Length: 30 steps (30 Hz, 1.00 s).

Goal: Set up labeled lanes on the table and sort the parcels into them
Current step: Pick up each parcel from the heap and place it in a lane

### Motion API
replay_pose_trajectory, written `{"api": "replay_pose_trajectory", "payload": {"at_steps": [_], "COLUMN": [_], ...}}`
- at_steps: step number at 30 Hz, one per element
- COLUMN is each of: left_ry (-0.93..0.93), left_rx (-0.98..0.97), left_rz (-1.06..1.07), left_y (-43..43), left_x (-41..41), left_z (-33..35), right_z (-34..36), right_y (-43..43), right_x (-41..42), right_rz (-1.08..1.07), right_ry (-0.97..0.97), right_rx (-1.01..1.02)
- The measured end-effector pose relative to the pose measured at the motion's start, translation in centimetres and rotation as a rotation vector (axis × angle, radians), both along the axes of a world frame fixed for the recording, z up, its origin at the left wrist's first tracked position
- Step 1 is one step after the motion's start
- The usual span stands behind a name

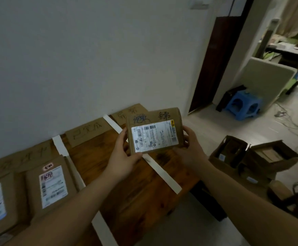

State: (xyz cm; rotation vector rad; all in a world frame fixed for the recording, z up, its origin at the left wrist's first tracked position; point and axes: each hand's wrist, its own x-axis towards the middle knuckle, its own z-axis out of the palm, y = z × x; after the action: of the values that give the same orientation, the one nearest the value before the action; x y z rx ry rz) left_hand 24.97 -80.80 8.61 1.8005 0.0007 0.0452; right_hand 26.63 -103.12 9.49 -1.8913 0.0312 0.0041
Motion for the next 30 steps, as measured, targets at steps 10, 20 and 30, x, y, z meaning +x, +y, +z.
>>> {"api": "replay_pose_trajectory", "payload": {"at_steps": [10,20,30], "left_ry": [0.164,0.388,0.486], "left_rx": [-0.016,-0.008,0.071], "left_rz": [0.099,0.429,0.55], "left_y": [-0.8,-4.9,-5.5], "left_x": [9.9,17.9,21.8], "left_z": [-4.5,-8.6,-11.0], "right_z": [-3.5,-9.5,-12.6], "right_y": [-0.3,-1.4,-0.6], "right_x": [12.9,25.8,32.1], "right_rz": [0.127,0.51,0.629], "right_ry": [0.033,0.156,0.156], "right_rx": [-0.198,-0.354,-0.378]}}
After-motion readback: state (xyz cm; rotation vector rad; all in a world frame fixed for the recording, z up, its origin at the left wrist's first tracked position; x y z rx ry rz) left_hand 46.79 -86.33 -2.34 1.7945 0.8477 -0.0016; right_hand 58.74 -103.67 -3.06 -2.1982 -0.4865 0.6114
